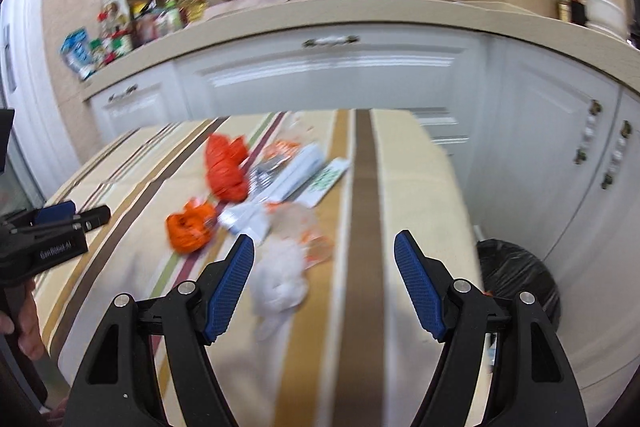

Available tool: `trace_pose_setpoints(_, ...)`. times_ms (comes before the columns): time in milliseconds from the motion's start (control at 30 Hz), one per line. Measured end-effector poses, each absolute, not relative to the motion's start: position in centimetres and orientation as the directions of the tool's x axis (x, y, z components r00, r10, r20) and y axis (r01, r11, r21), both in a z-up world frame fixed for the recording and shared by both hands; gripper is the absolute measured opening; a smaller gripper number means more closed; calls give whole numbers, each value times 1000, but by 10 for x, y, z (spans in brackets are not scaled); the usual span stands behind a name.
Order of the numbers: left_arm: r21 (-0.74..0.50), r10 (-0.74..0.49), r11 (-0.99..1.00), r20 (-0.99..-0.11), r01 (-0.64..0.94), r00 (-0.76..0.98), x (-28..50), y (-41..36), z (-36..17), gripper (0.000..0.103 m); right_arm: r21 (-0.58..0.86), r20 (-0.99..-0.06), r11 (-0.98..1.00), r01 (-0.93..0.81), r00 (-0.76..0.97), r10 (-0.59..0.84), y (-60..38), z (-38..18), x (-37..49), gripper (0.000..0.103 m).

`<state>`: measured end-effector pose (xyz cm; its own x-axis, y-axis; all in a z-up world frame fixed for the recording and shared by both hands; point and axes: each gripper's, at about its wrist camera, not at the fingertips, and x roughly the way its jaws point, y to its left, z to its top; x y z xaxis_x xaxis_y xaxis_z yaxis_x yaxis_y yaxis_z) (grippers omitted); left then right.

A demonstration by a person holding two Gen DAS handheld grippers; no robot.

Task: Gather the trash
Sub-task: 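Move both open tools back over the table, then grasp the white tissue-filled bag with the right tool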

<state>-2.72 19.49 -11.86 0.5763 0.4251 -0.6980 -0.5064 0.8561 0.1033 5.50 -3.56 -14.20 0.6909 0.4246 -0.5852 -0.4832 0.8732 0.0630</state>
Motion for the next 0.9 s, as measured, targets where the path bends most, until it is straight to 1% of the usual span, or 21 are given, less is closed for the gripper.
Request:
trace_pose_setpoints(200,93,444,829,-709,-551,548,-47,219,-128,64,35,-630,859,-511,656,416,-13,-157,50,70)
trace_pose_setpoints(300,87,443,825,-715,-559,541,-52,225,-131,64,32,-655,859,-512,638,405,-8,-162,51,64)
trace_pose_setpoints(367,81,438,824,-719,-560,540,-53,226,-132,64,26,-667,858,-513,631,397,-6,-164,52,57)
trace_pose_setpoints(400,79,436,824,-720,-561,540,-53,227,-133,64,25,-675,857,-514,624,394,-5,-165,53,56)
trace_pose_setpoints(500,74,430,827,-722,-558,542,-51,226,-135,64,36,-699,848,-528,593,399,-3,-169,56,41)
trace_pose_setpoints(533,73,427,828,-723,-556,543,-51,225,-135,64,44,-708,844,-535,579,404,-2,-171,57,31)
trace_pose_setpoints(567,71,424,831,-724,-552,545,-50,224,-135,64,50,-712,841,-539,571,409,-2,-172,57,29)
trace_pose_setpoints(667,70,414,840,-723,-538,553,-47,217,-135,64,50,-697,838,-544,582,419,-4,-169,54,28)
trace_pose_setpoints(900,61,364,883,-716,-466,596,-30,186,-134,64,58,-665,844,-533,610,431,-22,-156,44,27)
